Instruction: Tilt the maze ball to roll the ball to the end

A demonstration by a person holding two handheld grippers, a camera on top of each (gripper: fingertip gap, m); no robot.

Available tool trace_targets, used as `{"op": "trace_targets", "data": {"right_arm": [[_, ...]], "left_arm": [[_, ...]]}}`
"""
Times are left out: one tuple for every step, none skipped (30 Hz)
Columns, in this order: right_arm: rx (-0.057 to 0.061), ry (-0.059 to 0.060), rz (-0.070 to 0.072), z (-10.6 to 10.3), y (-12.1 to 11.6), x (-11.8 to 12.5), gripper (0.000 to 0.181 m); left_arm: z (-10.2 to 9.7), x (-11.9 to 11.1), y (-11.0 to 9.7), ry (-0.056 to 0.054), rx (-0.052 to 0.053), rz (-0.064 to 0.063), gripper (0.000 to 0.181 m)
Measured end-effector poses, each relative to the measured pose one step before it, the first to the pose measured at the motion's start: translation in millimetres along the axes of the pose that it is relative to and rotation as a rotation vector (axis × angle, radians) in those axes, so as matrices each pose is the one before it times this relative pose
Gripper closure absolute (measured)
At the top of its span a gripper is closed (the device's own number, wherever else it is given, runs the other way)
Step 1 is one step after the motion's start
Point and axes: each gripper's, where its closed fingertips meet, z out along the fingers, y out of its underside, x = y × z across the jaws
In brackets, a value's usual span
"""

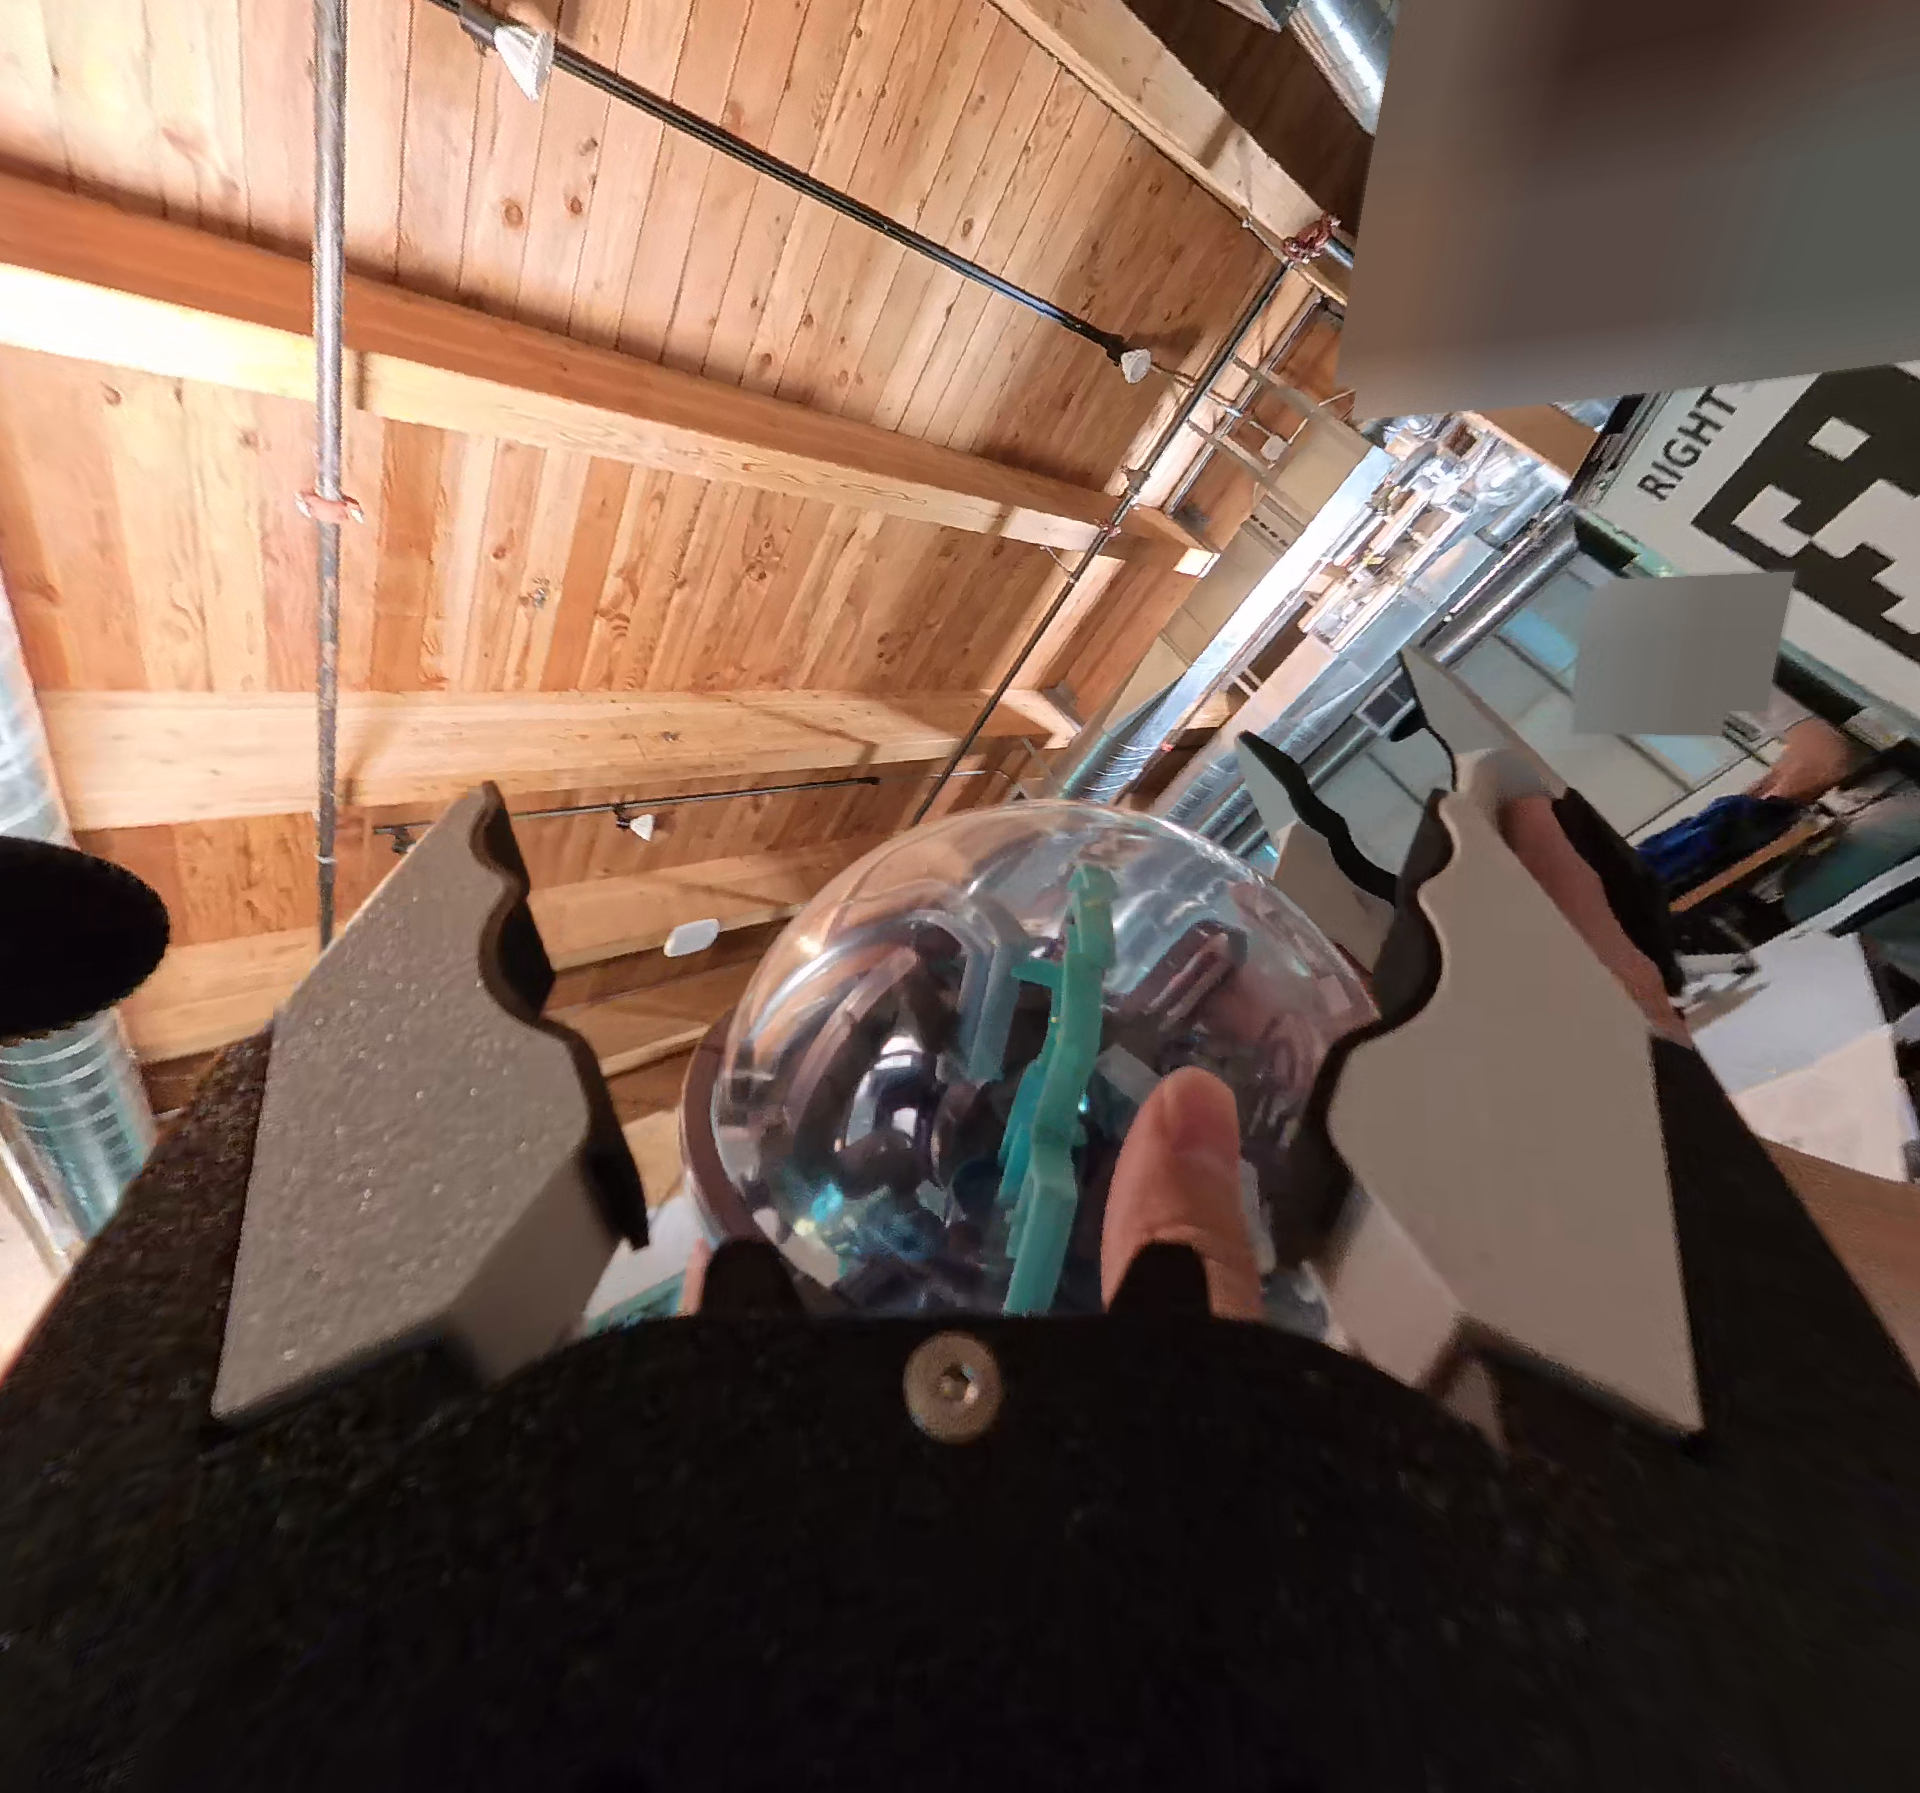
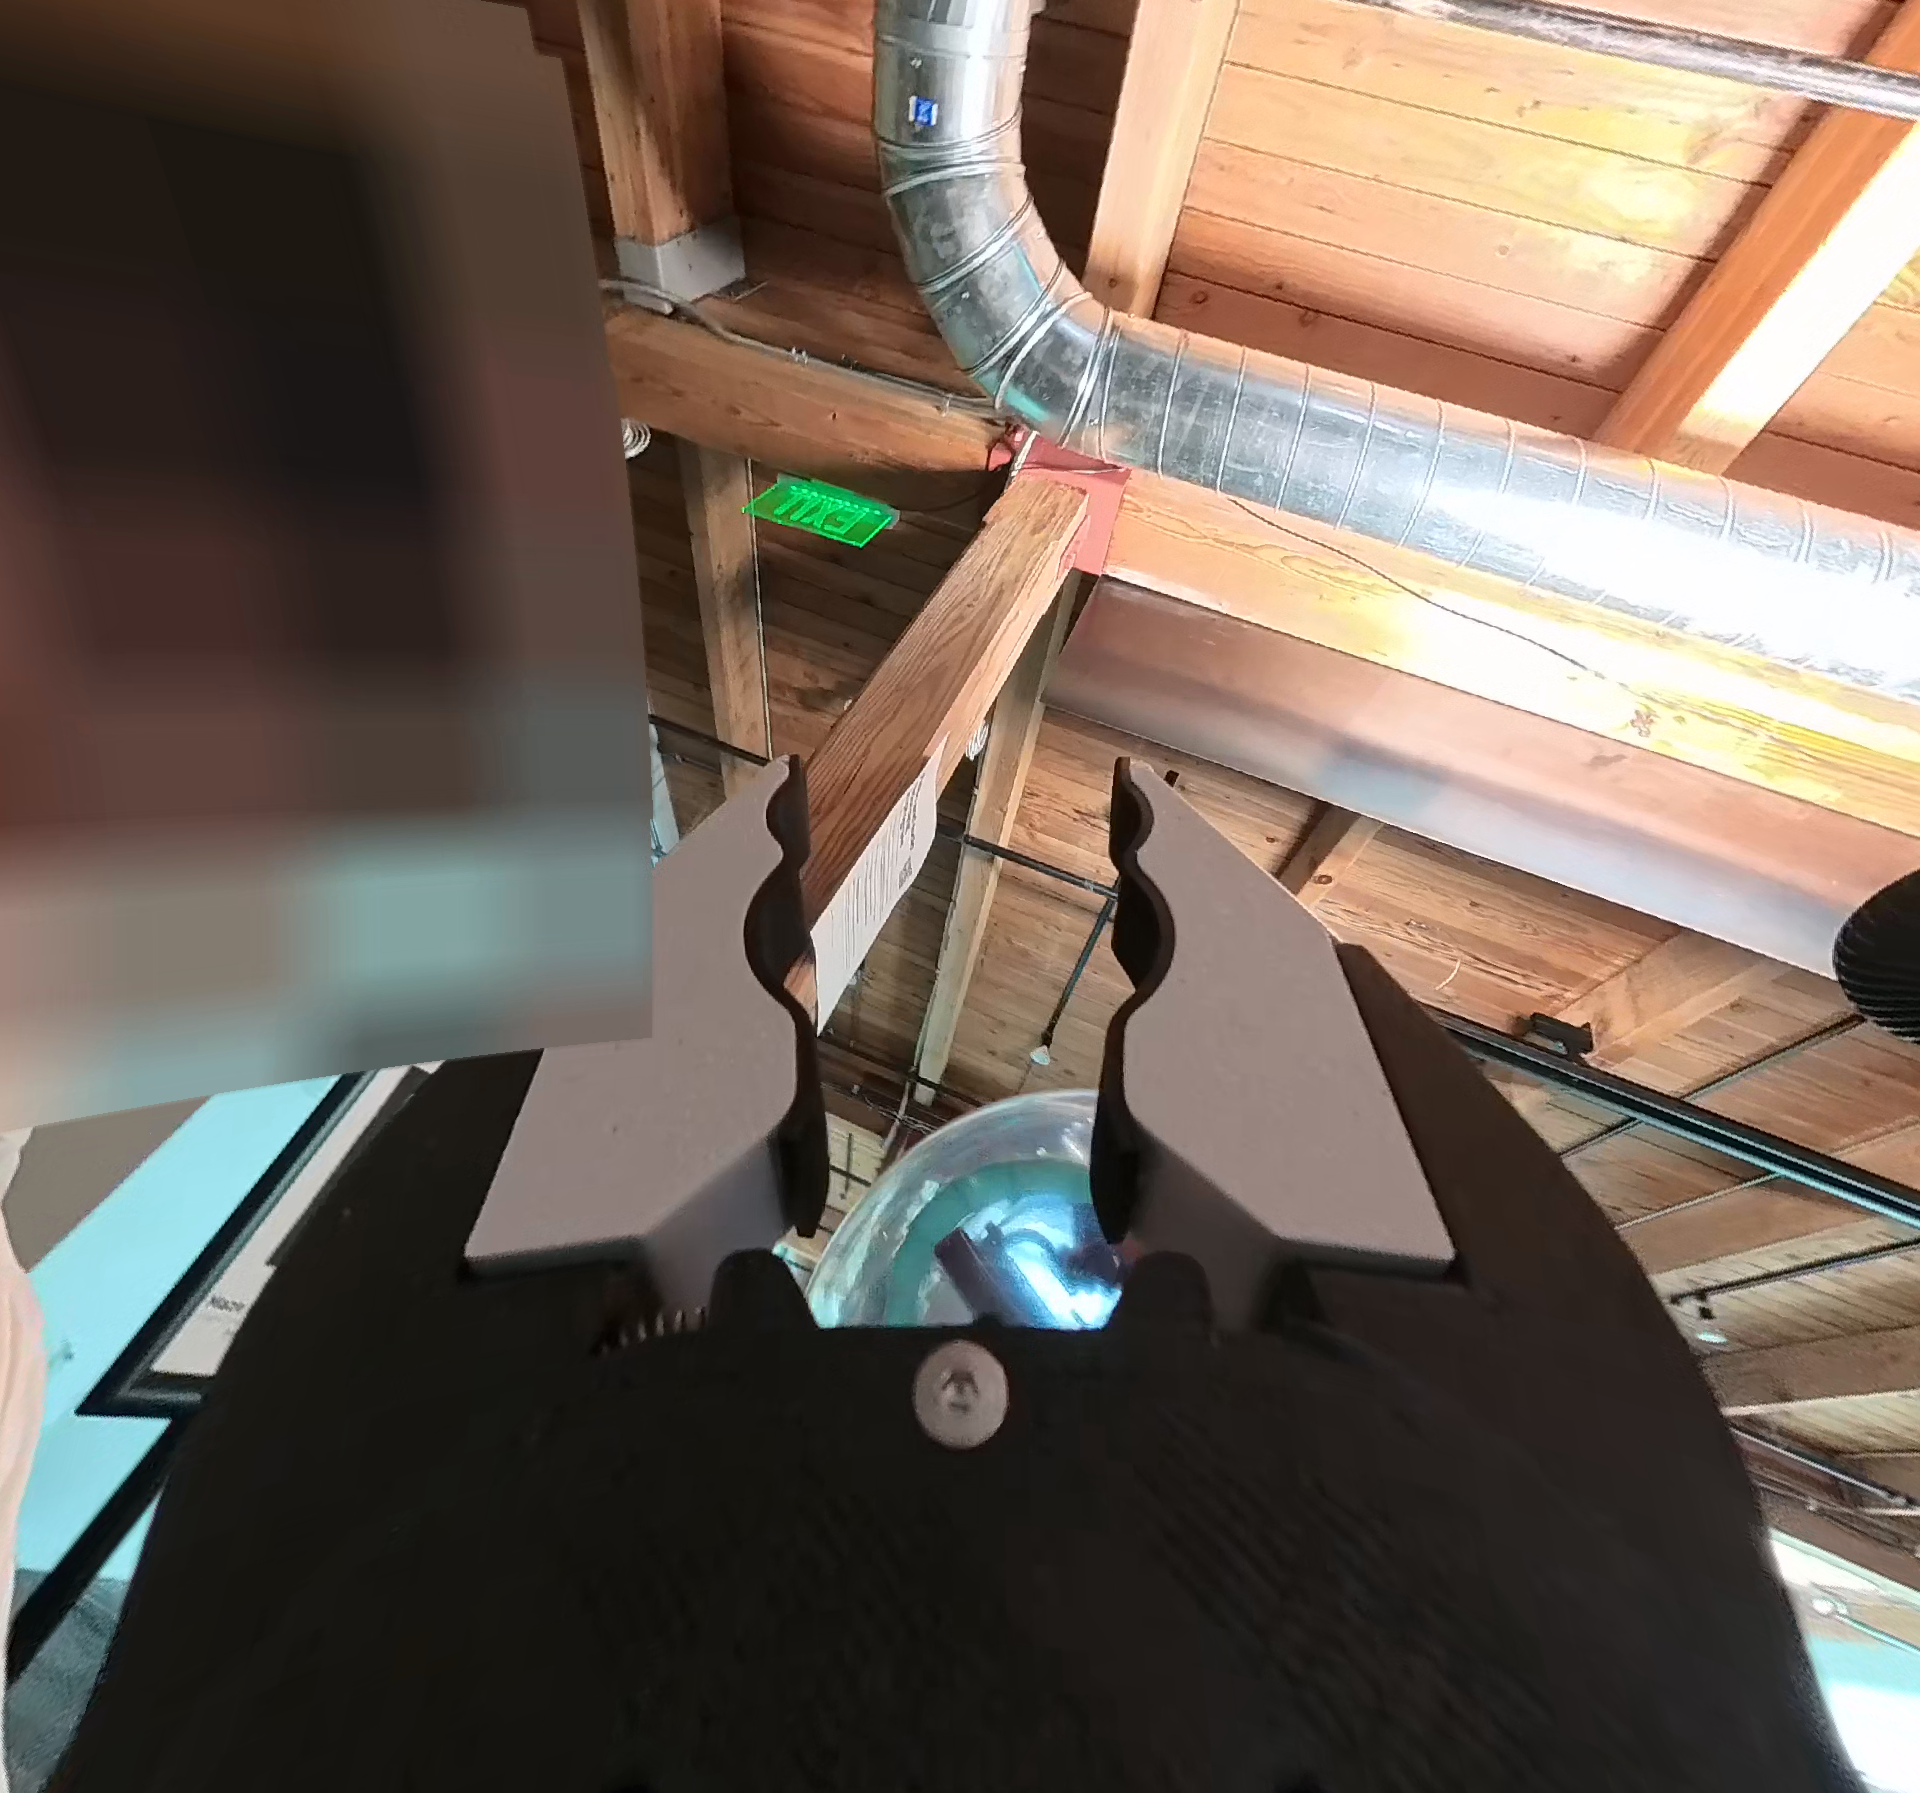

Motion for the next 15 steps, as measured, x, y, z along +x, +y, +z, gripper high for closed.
{"op": "trace_targets", "data": {"right_arm": [[0.0056, 0.0028, 0.0091, -0.65, -0.24, 1.06, 0.125], [0.0069, 0.0084, 0.0127, -0.67, -0.15, 2.09, 0.125], [0.0079, 0.0129, 0.0152, -0.94, -0.18, 2.99, 0.125], [0.0094, 0.0119, 0.0179, -1.20, -0.29, 2.98, 0.126], [0.0076, 0.0128, 0.0190, -1.26, 0.28, 3.21, 0.126], [0.0028, 0.0119, 0.0153, -1.26, 1.15, 3.29, 0.126], [-0.0001, 0.0103, 0.0104, -1.28, 1.79, 2.78, 0.126], [-0.0006, 0.0093, 0.0076, -1.17, 1.87, 2.49, 0.126], [0.0003, 0.0079, 0.0079, -1.08, 1.57, 2.08, 0.126], [0.0014, 0.0044, 0.0107, -0.66, 1.25, 1.29, 0.126], [0.0025, 0.0021, 0.0099, -0.48, 0.71, 0.71, 0.126], [0.0027, 0.0006, 0.0056, -0.34, 0.24, 0.25, 0.126], [-0.0009, -0.0005, -0.0008, -0.12, 0.58, -0.18, 0.126], [-0.0083, -0.0008, -0.0091, 0.10, 1.40, -0.29, 0.126], [-0.0117, -0.0027, -0.0153, 0.22, 1.56, -0.57, 0.126]], "left_arm": [[0.12, 0.45, -3.35, -0.0063, 0.0080, 0.0258, 0.024], [-0.07, 0.45, -3.77, -0.0078, 0.0116, 0.0302, 0.025], [-0.25, 0.10, -4.17, -0.0106, 0.0144, 0.0360, 0.024], [-0.11, 0.42, -3.87, -0.0085, 0.0119, 0.0397, 0.024], [0.03, 0.78, -3.13, -0.0051, 0.0076, 0.0388, 0.024], [0.18, 1.13, -2.62, -0.0020, 0.0051, 0.0355, 0.024], [0.18, 1.65, -2.63, 0.0026, 0.0054, 0.0296, 0.024], [0.07, 1.70, -2.37, 0.0057, 0.0058, 0.0240, 0.024], [0.04, 1.66, -2.33, 0.0070, 0.0072, 0.0198, 0.024], [-0.07, 1.25, -2.05, 0.0063, 0.0080, 0.0159, 0.024], [-0.23, 0.67, -1.87, 0.0030, 0.0073, 0.0101, 0.024], [0.02, -0.25, -1.26, -0.0010, 0.0043, 0.0036, 0.024], [-0.06, -0.68, -0.54, -0.0022, 0.0019, -0.0019, 0.024], [-0.29, -0.82, -0.61, -0.0018, 0.0035, -0.0061, 0.024], [-0.34, -0.96, -1.10, -0.0022, 0.0081, -0.0080, 0.024]]}}
